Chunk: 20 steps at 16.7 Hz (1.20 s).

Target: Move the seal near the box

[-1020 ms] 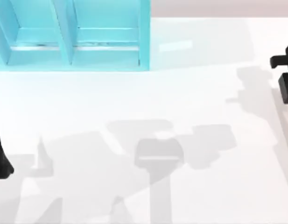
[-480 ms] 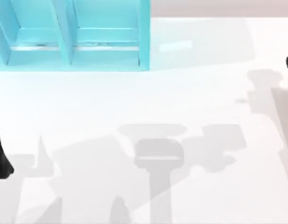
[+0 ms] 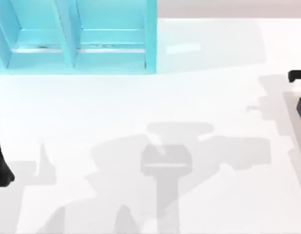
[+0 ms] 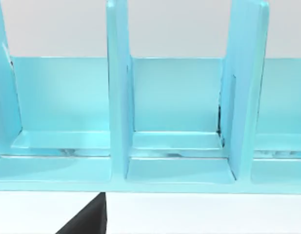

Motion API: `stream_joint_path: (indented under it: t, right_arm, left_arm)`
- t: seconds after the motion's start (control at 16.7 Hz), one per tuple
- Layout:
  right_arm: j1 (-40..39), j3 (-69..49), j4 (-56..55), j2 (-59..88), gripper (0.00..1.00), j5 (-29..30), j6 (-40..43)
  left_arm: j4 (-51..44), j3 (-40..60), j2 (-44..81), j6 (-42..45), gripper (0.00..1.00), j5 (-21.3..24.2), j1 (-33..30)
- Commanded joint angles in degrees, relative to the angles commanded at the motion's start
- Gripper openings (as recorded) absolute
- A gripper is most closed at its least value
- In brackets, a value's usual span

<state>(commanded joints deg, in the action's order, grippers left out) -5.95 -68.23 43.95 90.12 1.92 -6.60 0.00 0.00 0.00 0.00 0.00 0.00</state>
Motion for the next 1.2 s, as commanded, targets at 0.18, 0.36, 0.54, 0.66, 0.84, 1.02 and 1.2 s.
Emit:
stream_joint_path:
  t: [0.18, 0.36, 0.54, 0.66, 0.84, 1.02, 1.2]
  right_arm:
    - [0.1, 2.8, -4.3, 1.6, 0.00, -0.1, 0.0]
    - [0.1, 3.1, -4.8, 1.9, 0.00, -0.1, 0.0]
    - [0.1, 3.1, -4.8, 1.9, 0.15, -0.1, 0.0]
    - [0.1, 3.1, -4.8, 1.9, 0.30, -0.1, 0.0]
    - [0.1, 3.1, -4.8, 1.9, 0.53, -0.1, 0.0]
    - [0.1, 3.1, -4.8, 1.9, 0.75, -0.1, 0.0]
    - [0.1, 3.1, -4.8, 1.9, 0.98, -0.1, 0.0]
  left_arm:
    - [0.0, 0.0, 0.0, 0.0, 1.00, 0.0, 0.0]
    - [0.0, 0.0, 0.0, 0.0, 1.00, 0.0, 0.0]
    - [0.0, 0.0, 0.0, 0.0, 1.00, 0.0, 0.0]
    - [0.0, 0.0, 0.0, 0.0, 1.00, 0.0, 0.0]
    - [0.0, 0.0, 0.0, 0.0, 1.00, 0.0, 0.0]
    - [0.0, 0.0, 0.0, 0.0, 1.00, 0.0, 0.0]
    - [0.0, 0.0, 0.0, 0.0, 1.00, 0.0, 0.0]
